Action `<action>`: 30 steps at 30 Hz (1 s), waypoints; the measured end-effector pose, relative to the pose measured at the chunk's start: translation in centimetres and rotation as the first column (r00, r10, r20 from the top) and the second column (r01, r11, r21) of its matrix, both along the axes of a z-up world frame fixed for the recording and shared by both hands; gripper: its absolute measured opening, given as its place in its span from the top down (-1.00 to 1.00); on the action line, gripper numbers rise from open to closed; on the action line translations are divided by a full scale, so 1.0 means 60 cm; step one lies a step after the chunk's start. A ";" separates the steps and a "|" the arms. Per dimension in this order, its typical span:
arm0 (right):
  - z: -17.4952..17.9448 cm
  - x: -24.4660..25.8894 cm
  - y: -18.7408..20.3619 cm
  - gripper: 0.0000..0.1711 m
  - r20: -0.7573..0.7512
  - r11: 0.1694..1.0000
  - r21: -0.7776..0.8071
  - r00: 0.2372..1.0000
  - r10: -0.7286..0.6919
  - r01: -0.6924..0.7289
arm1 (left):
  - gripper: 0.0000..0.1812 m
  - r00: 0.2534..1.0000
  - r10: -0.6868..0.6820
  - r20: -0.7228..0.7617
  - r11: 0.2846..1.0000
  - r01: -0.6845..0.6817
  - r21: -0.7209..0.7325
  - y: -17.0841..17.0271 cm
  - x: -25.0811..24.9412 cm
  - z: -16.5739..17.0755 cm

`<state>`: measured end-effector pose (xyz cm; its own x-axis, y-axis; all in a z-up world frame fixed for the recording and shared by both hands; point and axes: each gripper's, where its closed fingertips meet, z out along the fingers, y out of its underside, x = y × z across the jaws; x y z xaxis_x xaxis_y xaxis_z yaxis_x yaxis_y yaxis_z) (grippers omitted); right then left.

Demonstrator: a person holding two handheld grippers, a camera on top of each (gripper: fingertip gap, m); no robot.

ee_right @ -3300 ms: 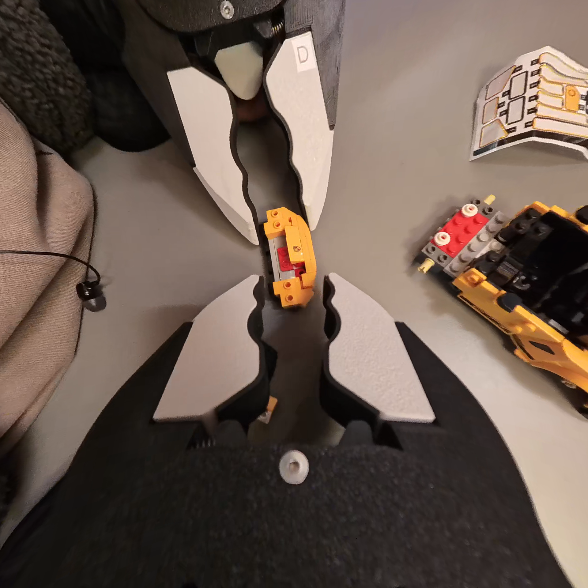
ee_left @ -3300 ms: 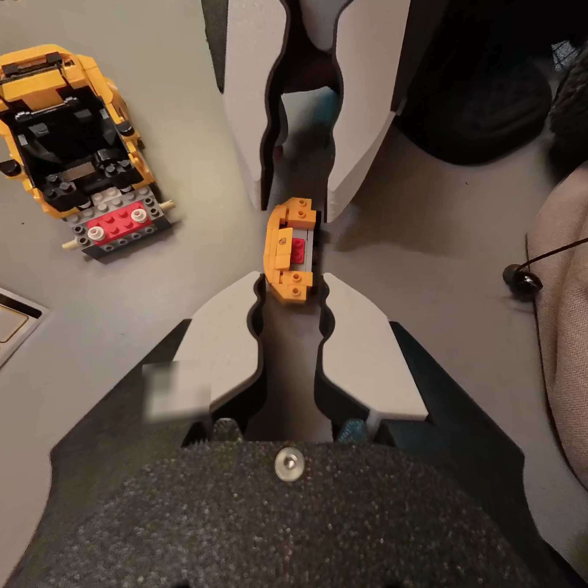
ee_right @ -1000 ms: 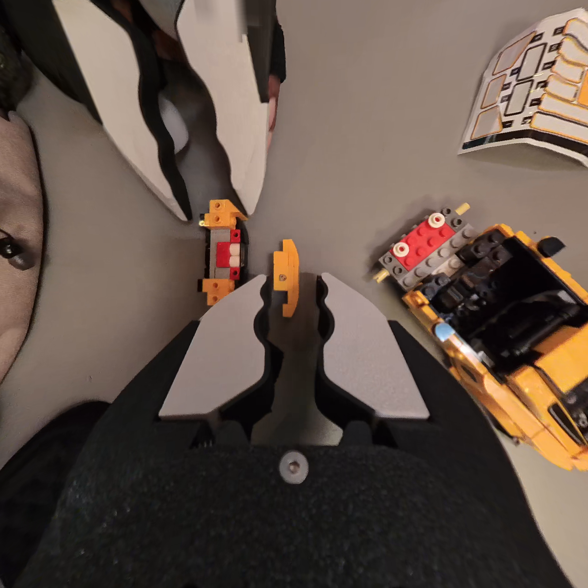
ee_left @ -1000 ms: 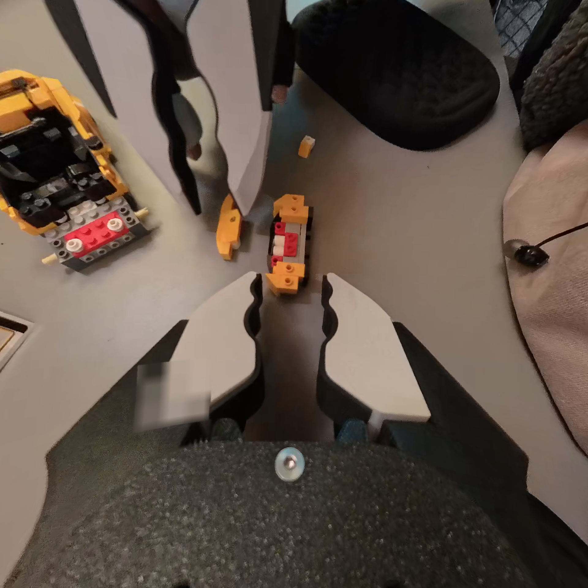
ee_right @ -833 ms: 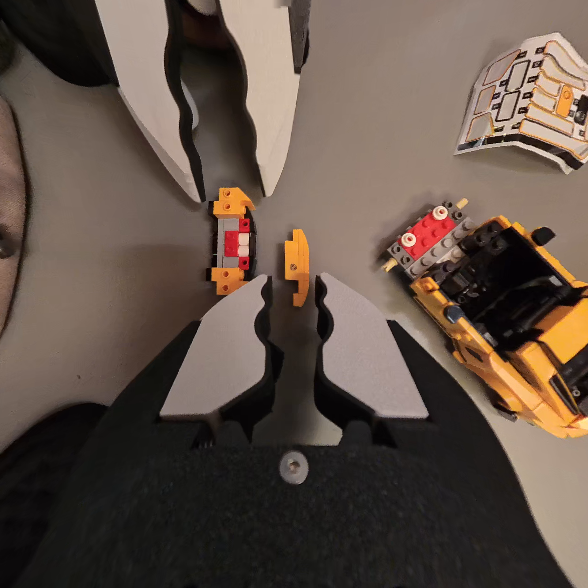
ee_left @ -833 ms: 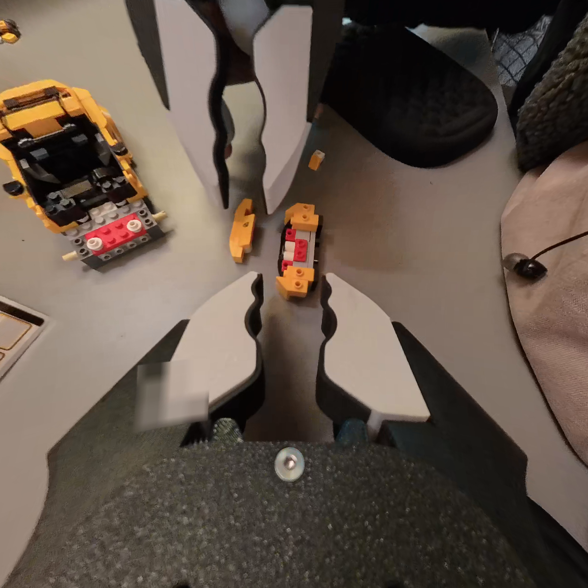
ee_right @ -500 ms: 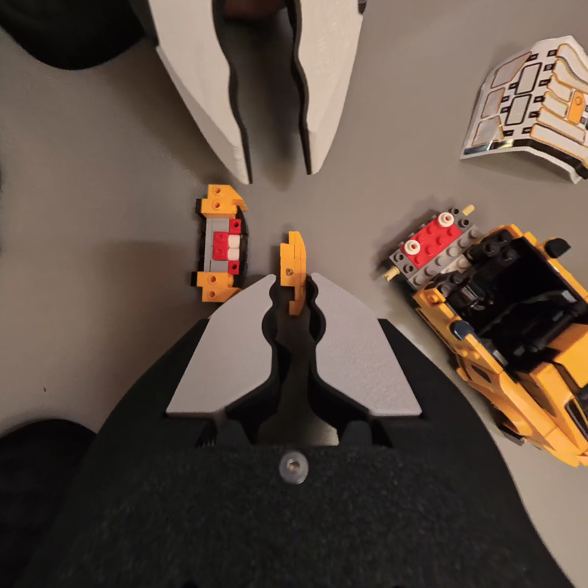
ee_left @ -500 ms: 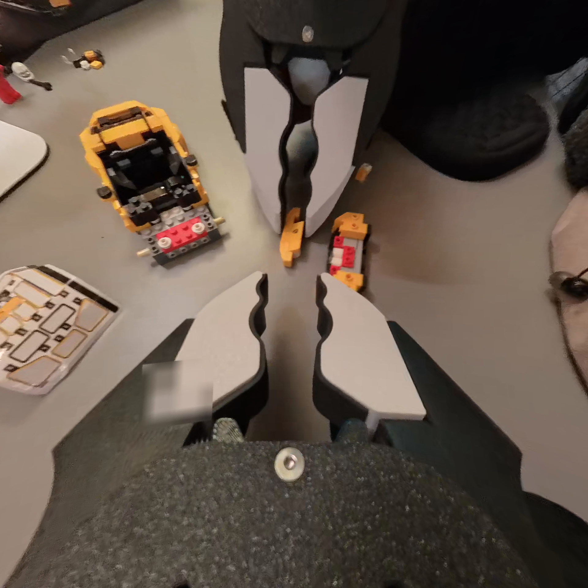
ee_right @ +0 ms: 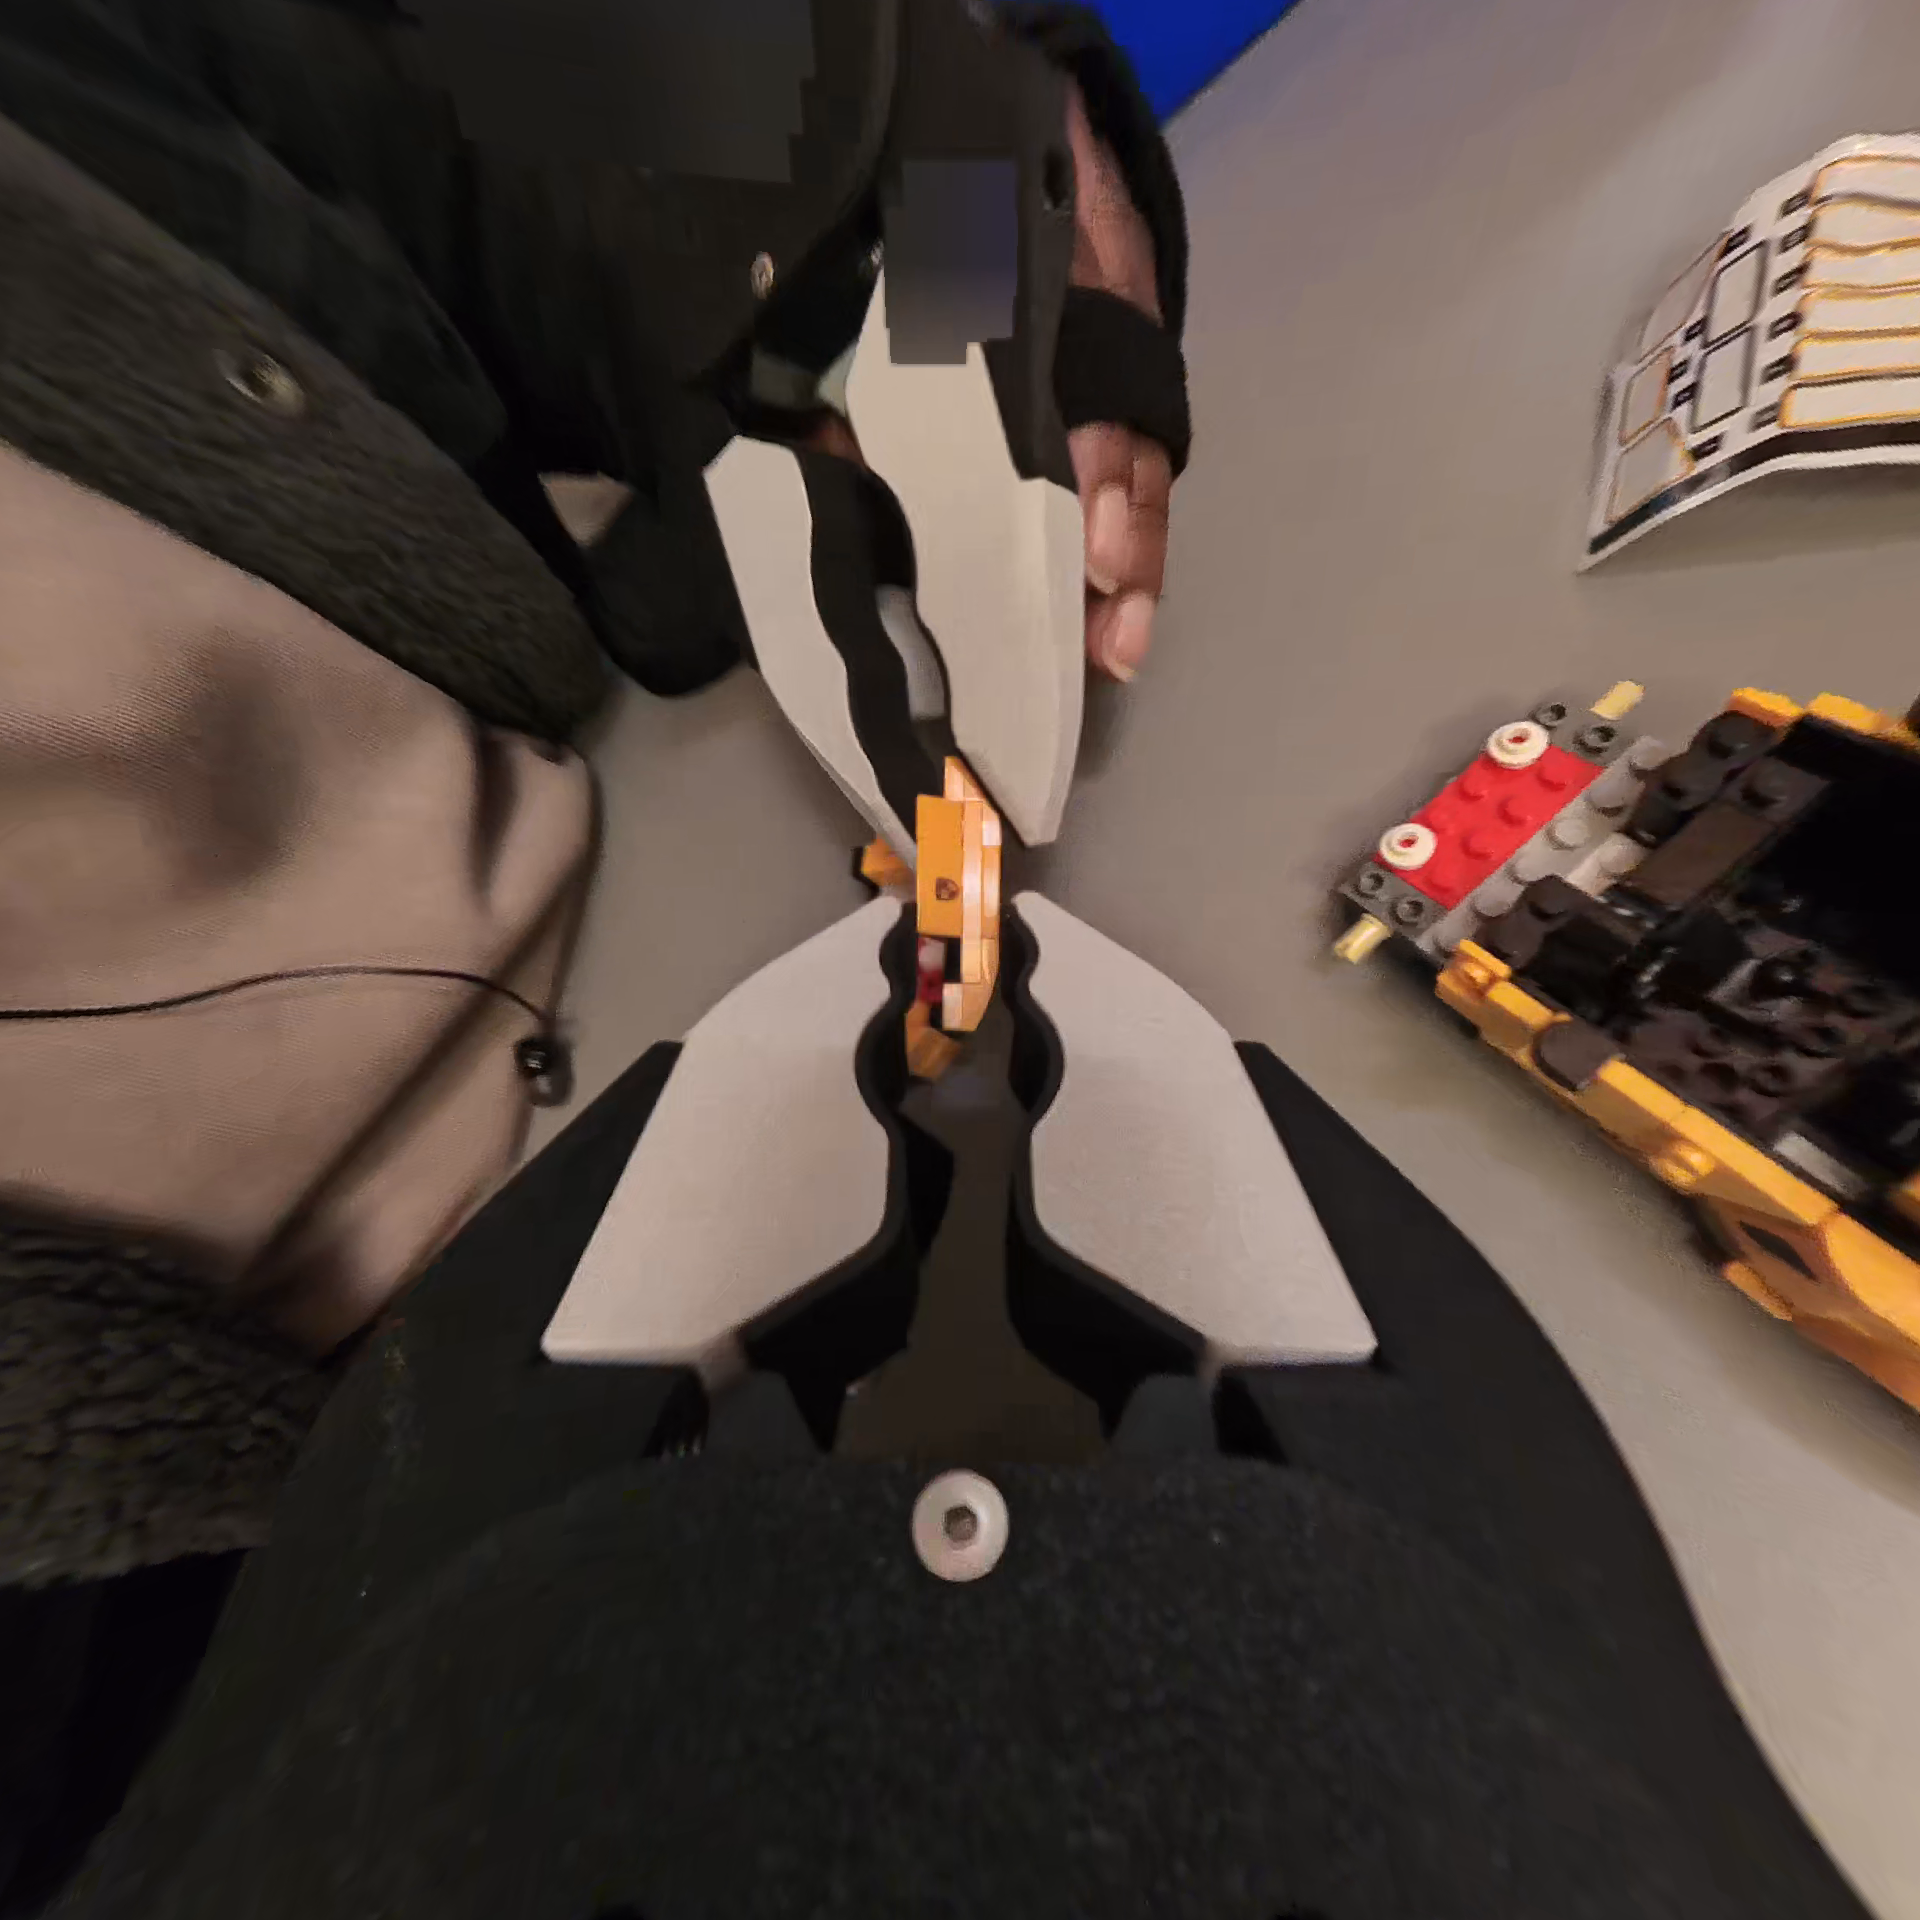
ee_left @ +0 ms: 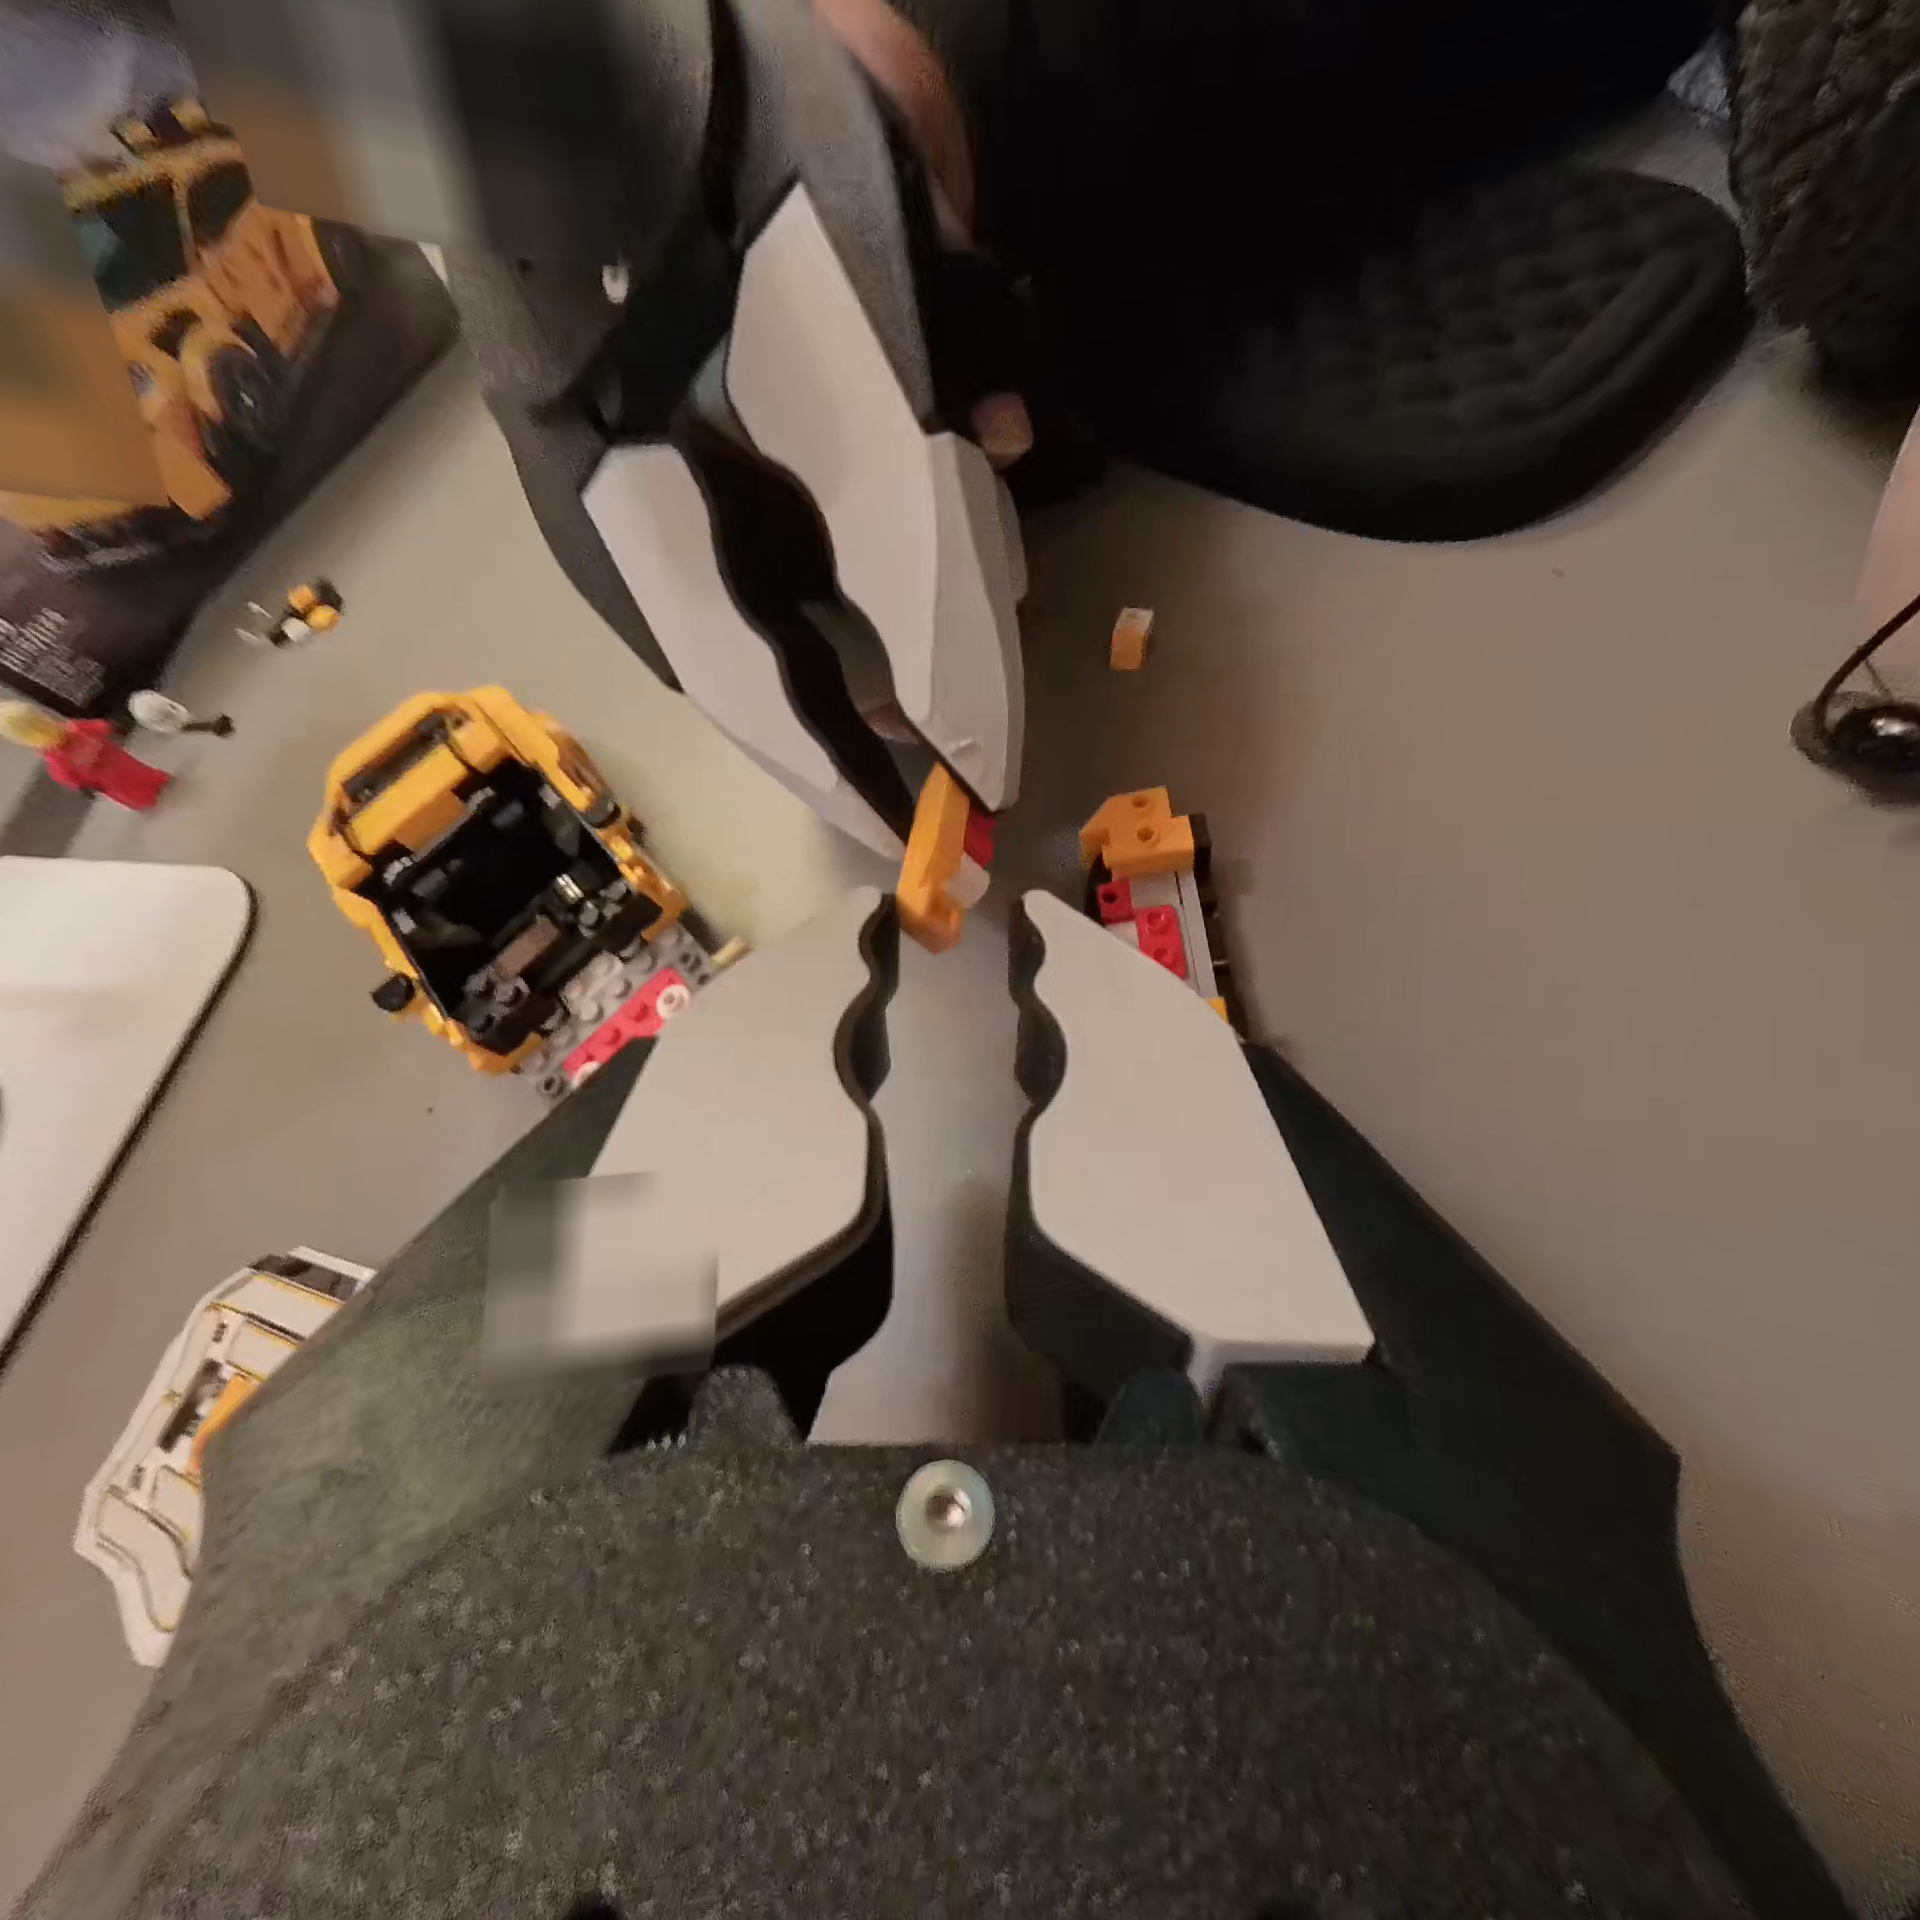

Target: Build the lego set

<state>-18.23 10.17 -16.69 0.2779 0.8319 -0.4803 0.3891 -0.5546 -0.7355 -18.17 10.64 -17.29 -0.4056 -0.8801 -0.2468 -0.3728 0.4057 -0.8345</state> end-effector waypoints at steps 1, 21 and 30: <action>0.005 -0.001 -0.003 0.83 -0.037 0.999 -0.033 0.999 0.005 -0.006 | 0.80 1.000 0.000 0.021 1.000 0.000 0.013 -0.001 0.000 0.005; -0.028 -0.012 -0.004 0.83 0.053 0.998 -0.063 0.999 -0.007 0.011 | 0.85 0.999 -0.016 -0.034 0.999 0.015 -0.042 -0.002 -0.020 -0.011; -0.026 0.013 0.021 0.73 0.094 0.997 0.035 0.993 -0.078 0.075 | 0.97 0.994 0.033 -0.101 0.992 -0.044 -0.116 0.012 -0.023 -0.018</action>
